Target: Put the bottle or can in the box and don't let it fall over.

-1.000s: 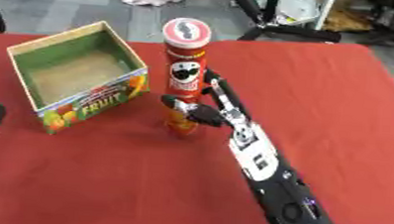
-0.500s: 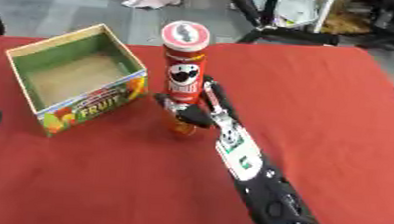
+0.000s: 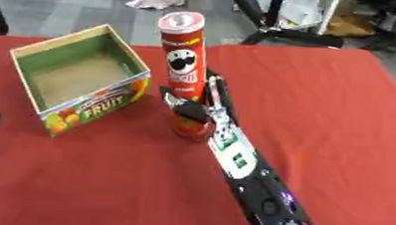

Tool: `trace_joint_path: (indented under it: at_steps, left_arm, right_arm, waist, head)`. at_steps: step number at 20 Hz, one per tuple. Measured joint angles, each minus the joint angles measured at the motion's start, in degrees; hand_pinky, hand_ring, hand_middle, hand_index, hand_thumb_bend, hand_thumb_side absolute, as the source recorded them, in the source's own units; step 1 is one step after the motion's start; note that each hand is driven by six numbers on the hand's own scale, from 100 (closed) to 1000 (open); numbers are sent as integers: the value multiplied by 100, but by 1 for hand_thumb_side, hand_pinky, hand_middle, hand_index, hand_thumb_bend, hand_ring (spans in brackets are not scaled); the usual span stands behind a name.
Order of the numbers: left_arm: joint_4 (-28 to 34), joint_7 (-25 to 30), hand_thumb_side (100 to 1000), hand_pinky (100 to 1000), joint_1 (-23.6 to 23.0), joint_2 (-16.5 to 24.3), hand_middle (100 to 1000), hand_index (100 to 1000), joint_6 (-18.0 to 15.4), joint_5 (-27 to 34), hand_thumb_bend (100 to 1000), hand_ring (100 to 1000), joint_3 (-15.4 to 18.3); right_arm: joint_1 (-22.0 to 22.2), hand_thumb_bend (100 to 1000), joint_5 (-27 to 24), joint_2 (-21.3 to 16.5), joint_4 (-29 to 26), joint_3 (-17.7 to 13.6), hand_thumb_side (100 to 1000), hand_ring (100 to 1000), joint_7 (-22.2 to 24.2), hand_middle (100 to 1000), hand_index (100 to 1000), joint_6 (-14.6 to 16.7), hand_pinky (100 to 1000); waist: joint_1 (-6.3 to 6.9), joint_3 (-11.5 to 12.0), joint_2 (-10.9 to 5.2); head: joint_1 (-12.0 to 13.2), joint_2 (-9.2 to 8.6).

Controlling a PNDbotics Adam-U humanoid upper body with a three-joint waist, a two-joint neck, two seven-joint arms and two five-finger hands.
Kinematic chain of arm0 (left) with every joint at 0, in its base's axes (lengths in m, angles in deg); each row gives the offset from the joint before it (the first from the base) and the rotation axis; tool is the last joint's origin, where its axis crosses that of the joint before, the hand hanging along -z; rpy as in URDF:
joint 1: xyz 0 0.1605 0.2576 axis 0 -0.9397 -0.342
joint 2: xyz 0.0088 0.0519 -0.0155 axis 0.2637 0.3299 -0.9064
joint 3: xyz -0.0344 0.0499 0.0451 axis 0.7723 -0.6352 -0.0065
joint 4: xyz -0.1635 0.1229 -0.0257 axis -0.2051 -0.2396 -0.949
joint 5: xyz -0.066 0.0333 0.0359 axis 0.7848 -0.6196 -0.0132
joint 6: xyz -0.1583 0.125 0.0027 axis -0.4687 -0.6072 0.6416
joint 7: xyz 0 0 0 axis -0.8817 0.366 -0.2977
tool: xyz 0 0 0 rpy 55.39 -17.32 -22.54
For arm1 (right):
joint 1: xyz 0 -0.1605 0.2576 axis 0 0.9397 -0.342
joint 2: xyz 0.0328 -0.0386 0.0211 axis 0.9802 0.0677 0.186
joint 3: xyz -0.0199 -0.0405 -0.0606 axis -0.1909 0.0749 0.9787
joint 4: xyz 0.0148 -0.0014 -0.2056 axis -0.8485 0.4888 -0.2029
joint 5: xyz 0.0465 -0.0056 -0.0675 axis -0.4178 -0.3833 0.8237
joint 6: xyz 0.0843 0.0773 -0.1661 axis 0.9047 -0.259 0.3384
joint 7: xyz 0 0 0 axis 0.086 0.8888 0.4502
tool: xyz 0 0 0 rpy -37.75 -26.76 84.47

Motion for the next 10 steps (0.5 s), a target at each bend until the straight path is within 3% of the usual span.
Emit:
trace_joint_path:
  at_steps: [6,10]
  left_arm:
    - [0,26,782,836,56,-1,868,940,-11,7,650,817,-13]
    - [0,74,781,836,158,-9,867,940,-38,22,649,817,-89]
  right_arm:
    - [-440,100,-498,-267,-645,78,100,362,-46,288,397,-172,468]
    - [-911,100,-680,-468,-822,91,100,374,75,299,409,-291,477]
  waist:
    - [-7,167,2]
    - [-6,473,54]
  head:
    - [-65,-34]
    - [-265,-123]
